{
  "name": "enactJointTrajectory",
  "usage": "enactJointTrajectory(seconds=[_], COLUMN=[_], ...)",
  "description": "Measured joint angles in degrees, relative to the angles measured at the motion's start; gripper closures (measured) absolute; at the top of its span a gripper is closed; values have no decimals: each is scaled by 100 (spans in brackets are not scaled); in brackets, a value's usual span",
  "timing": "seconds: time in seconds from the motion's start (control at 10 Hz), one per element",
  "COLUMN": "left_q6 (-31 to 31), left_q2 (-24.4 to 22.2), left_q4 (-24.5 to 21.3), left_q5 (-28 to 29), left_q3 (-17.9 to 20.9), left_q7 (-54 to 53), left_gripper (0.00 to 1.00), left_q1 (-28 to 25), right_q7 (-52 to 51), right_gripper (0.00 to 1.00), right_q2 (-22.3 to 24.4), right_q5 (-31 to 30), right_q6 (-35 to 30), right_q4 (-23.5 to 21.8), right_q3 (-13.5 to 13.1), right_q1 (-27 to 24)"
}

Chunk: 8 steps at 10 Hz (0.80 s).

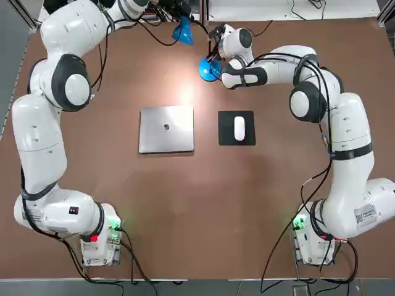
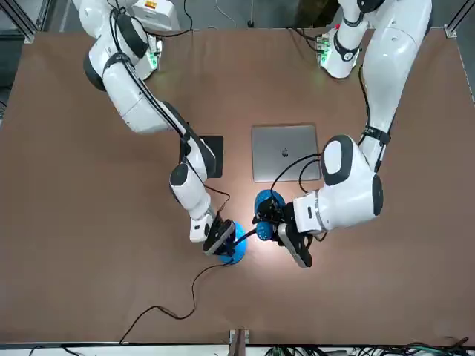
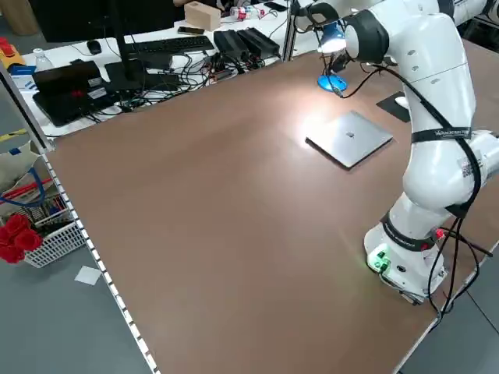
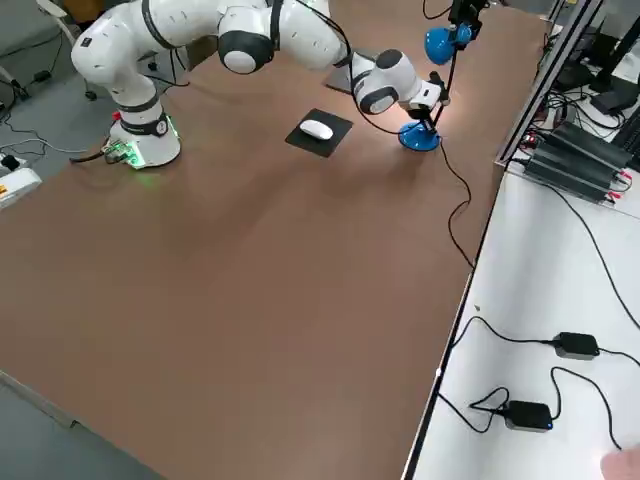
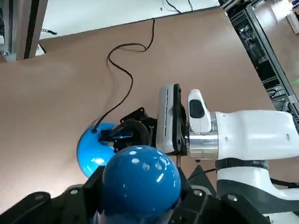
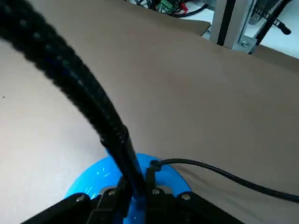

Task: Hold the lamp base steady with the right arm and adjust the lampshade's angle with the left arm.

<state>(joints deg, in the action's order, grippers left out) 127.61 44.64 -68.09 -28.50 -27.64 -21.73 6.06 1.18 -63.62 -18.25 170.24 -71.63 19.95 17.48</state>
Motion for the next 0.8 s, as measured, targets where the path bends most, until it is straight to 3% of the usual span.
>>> enactJointTrajectory(seconds=[0.8], left_q6=[-143], left_q2=[3], left_q4=[-6], left_q5=[-1], left_q3=[-23], left_q7=[981], left_gripper=[42], left_q1=[1], right_q7=[-2], right_gripper=[84], right_q2=[0], right_q5=[-8], right_q6=[2], right_q4=[0], right_q3=[-1], right_q1=[2])
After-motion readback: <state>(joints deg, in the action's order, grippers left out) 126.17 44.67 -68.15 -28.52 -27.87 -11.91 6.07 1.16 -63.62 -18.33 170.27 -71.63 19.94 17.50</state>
